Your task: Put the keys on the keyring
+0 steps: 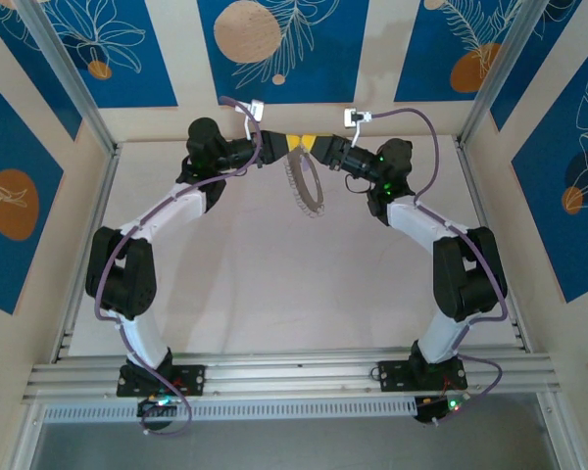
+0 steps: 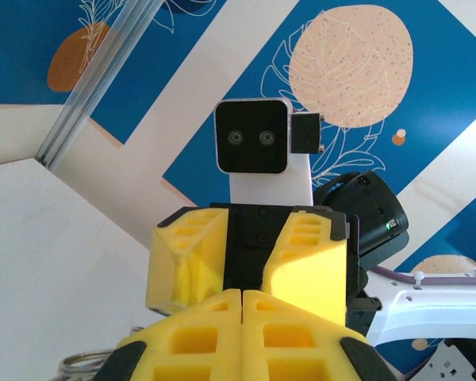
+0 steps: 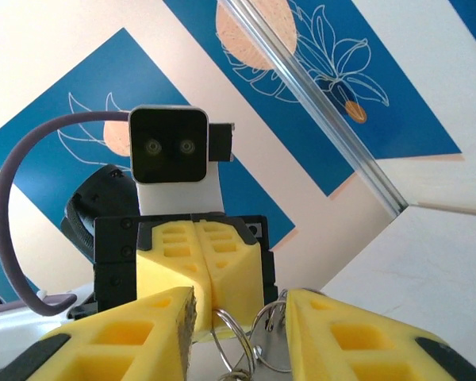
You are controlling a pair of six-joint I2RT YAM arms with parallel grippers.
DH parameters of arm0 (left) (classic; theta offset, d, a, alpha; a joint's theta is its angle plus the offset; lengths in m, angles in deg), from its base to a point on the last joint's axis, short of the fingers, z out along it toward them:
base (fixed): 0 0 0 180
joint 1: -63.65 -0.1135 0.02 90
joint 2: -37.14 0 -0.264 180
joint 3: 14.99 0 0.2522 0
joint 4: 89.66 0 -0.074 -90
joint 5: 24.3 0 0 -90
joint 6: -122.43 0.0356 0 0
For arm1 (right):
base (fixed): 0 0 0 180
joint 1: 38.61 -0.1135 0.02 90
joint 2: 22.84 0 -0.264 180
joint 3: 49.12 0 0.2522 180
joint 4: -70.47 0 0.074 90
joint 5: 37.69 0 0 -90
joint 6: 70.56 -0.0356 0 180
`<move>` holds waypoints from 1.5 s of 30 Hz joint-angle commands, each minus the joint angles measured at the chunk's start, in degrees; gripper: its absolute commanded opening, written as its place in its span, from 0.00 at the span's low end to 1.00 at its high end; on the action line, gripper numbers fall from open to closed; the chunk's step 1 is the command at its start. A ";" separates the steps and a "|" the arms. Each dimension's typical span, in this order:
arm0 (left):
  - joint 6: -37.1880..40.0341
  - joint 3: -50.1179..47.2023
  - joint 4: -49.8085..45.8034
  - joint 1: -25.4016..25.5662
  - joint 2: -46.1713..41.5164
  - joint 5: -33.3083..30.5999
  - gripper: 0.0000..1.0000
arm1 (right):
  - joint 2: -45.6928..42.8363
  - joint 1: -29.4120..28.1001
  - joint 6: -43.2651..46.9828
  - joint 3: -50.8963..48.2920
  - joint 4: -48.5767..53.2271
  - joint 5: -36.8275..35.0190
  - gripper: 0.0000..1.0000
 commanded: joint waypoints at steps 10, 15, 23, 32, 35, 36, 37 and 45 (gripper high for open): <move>-0.27 0.36 3.15 0.68 -2.29 -0.65 0.00 | 0.49 -0.50 -1.33 -0.82 -4.14 2.25 0.02; -0.01 0.58 2.88 0.72 -2.19 -0.56 0.00 | 0.97 -0.60 -2.28 -0.44 -5.55 3.95 0.00; 0.17 0.61 2.70 0.85 -2.10 -0.27 0.00 | 1.19 -0.96 -1.77 -0.25 -5.24 4.30 0.00; 6.25 1.95 -2.92 0.52 -2.62 1.28 0.02 | 0.18 0.54 1.28 0.47 1.12 4.40 0.00; 12.70 2.82 -9.61 0.20 -3.36 0.67 0.13 | 0.09 1.60 2.41 1.38 4.01 5.73 0.00; 14.46 3.22 -11.52 0.15 -3.50 0.75 0.16 | -0.01 1.86 2.85 1.76 5.04 6.21 0.00; 16.42 3.83 -13.73 0.07 -3.48 0.73 0.19 | -0.07 2.24 3.51 2.26 6.30 6.73 0.00; 27.73 8.57 -26.78 -1.20 -3.27 1.20 0.32 | 0.65 4.29 7.78 5.99 14.28 10.18 0.00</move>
